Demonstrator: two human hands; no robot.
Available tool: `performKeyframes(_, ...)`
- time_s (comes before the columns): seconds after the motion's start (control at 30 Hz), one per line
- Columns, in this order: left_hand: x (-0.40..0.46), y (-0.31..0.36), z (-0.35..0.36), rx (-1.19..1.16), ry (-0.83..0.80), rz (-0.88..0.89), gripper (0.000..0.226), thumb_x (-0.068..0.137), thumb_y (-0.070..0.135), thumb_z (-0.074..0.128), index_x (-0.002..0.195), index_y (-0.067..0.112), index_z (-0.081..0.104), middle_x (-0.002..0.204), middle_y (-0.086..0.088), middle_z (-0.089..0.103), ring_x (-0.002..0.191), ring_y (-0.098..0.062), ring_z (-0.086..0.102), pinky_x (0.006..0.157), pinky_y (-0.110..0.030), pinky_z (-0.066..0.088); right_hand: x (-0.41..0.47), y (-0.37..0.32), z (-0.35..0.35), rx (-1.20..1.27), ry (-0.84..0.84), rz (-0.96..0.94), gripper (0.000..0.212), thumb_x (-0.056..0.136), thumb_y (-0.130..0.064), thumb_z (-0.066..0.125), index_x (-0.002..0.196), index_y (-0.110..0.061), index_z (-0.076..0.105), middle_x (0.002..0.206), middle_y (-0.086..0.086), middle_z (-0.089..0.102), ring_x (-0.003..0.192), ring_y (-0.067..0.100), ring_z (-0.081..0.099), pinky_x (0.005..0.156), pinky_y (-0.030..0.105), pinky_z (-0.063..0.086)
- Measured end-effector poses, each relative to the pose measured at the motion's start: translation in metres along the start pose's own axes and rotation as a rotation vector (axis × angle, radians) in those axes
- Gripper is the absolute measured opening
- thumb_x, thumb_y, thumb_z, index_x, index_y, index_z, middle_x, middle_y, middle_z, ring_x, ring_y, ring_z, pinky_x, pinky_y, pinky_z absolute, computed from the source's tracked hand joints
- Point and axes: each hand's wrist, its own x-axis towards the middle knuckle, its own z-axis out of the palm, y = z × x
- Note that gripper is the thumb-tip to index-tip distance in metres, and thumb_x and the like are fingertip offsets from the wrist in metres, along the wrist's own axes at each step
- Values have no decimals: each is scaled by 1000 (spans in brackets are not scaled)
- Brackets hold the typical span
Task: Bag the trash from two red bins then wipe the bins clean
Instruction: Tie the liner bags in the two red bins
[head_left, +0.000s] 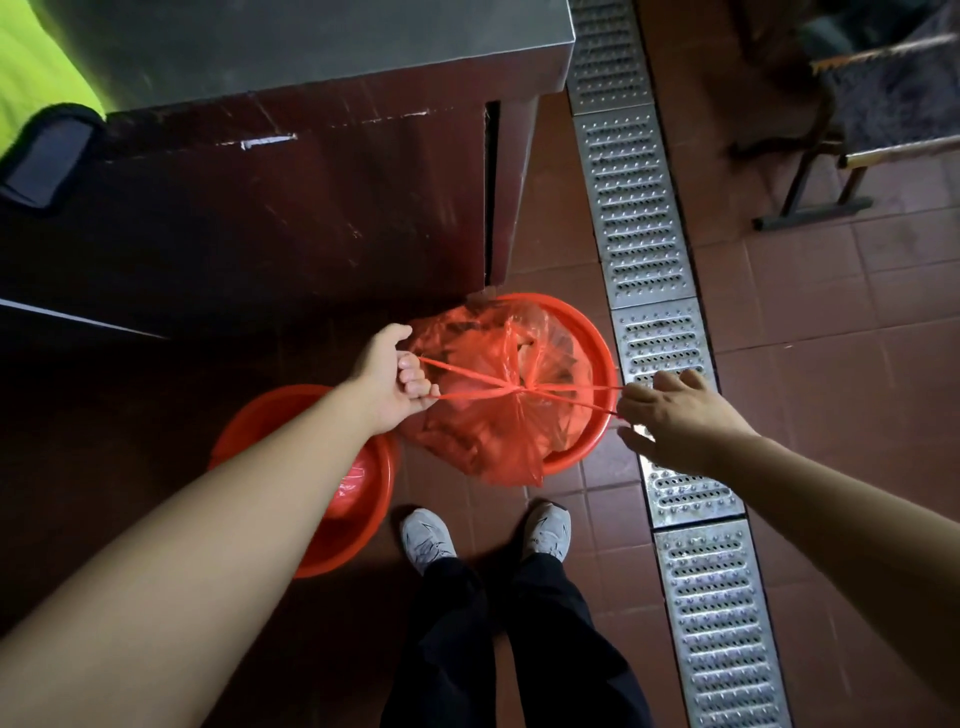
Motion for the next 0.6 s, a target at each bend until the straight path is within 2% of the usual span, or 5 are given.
performKeyframes(0.17, -11, -14, 19, 288, -90, 239, 39, 93, 22, 52, 56, 14, 44, 52, -4, 41, 47, -19, 47, 75, -35, 50, -2, -11, 0, 255, 31, 199, 17, 95, -36, 56, 91, -24, 68, 88, -6, 63, 86, 25, 60, 74, 35, 42)
performKeyframes(0.3, -35, -28, 34, 691, -180, 461, 13, 79, 16, 58, 77, 7, 68, 87, -15, 71, 89, -20, 66, 87, -31, 48, 17, -33, -19, 855, -50, 533, 29, 95, -30, 60, 76, -10, 70, 68, 9, 65, 61, 20, 56, 56, 31, 37)
performKeyframes(0.4, -49, -44, 44, 814, -222, 542, 16, 79, 6, 59, 89, 6, 72, 81, -2, 70, 70, 2, 60, 69, -17, 44, 34, -56, -41, 1440, 79, 719, 25, 92, -23, 60, 73, -11, 71, 67, 4, 66, 58, 16, 49, 57, 29, 35)
performKeyframes(0.47, -56, -56, 51, 905, -247, 571, 22, 82, -2, 55, 91, 10, 71, 73, 5, 63, 54, 2, 51, 57, -16, 40, 46, -71, -54, 1705, 13, 812, 24, 93, -26, 58, 79, -13, 72, 72, 3, 67, 57, 14, 47, 56, 27, 33)
performKeyframes(0.6, -64, -71, 55, 1134, -254, 703, 27, 83, 4, 57, 104, 14, 71, 104, 1, 66, 97, -11, 60, 90, -25, 44, 63, -89, -68, 1766, -207, 874, 32, 99, -39, 54, 84, -14, 68, 66, 2, 70, 54, 14, 45, 53, 26, 32)
